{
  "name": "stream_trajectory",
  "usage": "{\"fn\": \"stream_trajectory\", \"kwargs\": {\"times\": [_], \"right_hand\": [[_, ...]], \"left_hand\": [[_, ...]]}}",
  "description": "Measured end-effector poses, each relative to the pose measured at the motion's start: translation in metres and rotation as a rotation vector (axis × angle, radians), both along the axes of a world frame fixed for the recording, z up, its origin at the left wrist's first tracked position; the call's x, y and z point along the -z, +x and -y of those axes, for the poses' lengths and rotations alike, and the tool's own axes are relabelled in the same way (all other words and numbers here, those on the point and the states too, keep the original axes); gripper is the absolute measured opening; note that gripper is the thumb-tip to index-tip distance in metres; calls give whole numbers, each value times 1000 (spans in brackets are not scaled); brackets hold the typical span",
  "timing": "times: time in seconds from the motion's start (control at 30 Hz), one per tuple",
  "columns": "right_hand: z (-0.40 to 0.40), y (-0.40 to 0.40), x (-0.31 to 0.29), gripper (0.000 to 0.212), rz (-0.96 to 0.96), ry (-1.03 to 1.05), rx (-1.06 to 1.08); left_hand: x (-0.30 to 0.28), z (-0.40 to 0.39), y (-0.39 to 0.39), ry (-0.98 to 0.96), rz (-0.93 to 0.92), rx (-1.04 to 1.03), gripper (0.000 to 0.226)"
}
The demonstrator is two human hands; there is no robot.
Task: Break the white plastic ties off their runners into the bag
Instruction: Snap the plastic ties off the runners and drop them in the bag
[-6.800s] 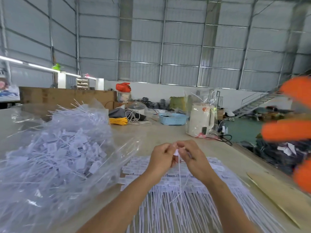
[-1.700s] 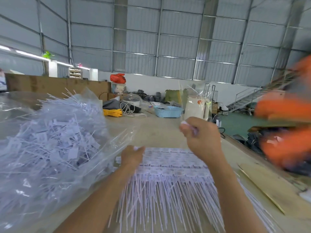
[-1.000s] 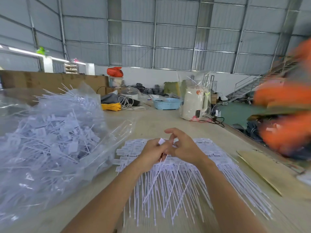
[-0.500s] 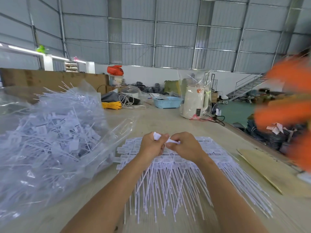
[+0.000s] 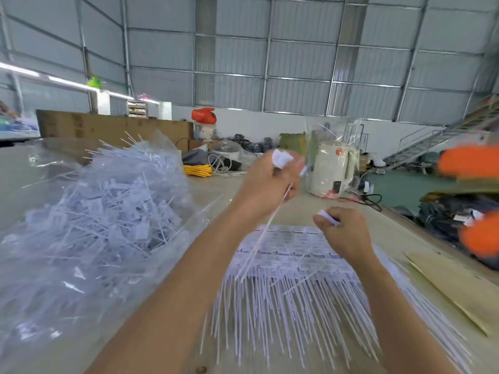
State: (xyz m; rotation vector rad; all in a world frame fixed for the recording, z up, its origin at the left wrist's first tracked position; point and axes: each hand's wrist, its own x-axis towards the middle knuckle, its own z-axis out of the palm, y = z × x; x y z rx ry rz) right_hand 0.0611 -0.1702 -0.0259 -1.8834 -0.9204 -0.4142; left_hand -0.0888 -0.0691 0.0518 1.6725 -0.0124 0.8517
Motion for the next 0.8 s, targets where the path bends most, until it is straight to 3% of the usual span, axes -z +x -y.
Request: {"fn": "stream_trajectory", "kwargs": {"times": [0.1, 0.27, 0.37, 0.47, 0.6, 0.7, 0.77, 0.8], "right_hand": [[-2, 4, 8, 48, -8, -63, 5], [-10, 1, 7, 44, 4, -75, 3], [-12, -3, 3, 47, 50, -52, -1], [-10, -3, 4, 49, 24, -6, -34], [-3, 2, 2, 43, -102, 72, -90], [3, 6, -2, 35, -170, 181, -136], [5, 6, -4, 38, -166, 223, -140], [6, 5, -4, 39, -165, 244, -148]], "left_hand": [[-22, -32, -43, 347, -113, -199, 24], [-30, -110, -95, 718, -702, -616, 16], [-14, -128, -98, 686, -1009, -568, 27], [-2, -129, -94, 711, -1097, -607, 56], [-8, -121, -83, 736, -871, -804, 44], [-15, -94, -70, 795, -405, -921, 24], [-13, -64, -59, 745, -102, -791, 17], [-9, -48, -52, 710, -38, -671, 14]]}}
